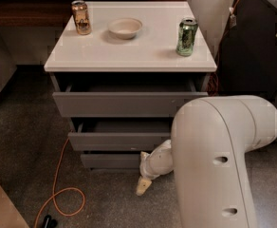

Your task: Open bottom drawer

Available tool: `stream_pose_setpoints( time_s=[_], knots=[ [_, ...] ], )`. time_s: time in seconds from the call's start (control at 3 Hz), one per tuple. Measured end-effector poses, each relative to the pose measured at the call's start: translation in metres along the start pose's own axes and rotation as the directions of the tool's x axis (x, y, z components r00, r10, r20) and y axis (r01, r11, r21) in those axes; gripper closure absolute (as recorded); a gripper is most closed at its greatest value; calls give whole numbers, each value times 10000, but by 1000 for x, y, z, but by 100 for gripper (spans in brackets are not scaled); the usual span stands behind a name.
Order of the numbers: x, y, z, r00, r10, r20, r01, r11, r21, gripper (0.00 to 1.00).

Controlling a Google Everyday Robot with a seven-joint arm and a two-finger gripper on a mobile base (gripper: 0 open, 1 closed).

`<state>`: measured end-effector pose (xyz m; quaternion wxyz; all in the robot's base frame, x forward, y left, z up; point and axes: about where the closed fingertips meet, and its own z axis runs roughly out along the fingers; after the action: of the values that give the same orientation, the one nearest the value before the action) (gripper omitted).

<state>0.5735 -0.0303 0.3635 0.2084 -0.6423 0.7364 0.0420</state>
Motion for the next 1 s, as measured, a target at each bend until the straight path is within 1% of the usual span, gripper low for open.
stream_pose_setpoints(
  time_s=[0.33, 0.67, 1.0],
  knots=[
    [1, 1, 13, 9990, -5, 444, 2, 10000, 62, 0],
    [1, -1, 40, 9912, -142, 1317, 110, 9996, 246, 0],
    [12, -17, 70, 9842, -298, 1747, 218, 9986, 477, 0]
  ],
)
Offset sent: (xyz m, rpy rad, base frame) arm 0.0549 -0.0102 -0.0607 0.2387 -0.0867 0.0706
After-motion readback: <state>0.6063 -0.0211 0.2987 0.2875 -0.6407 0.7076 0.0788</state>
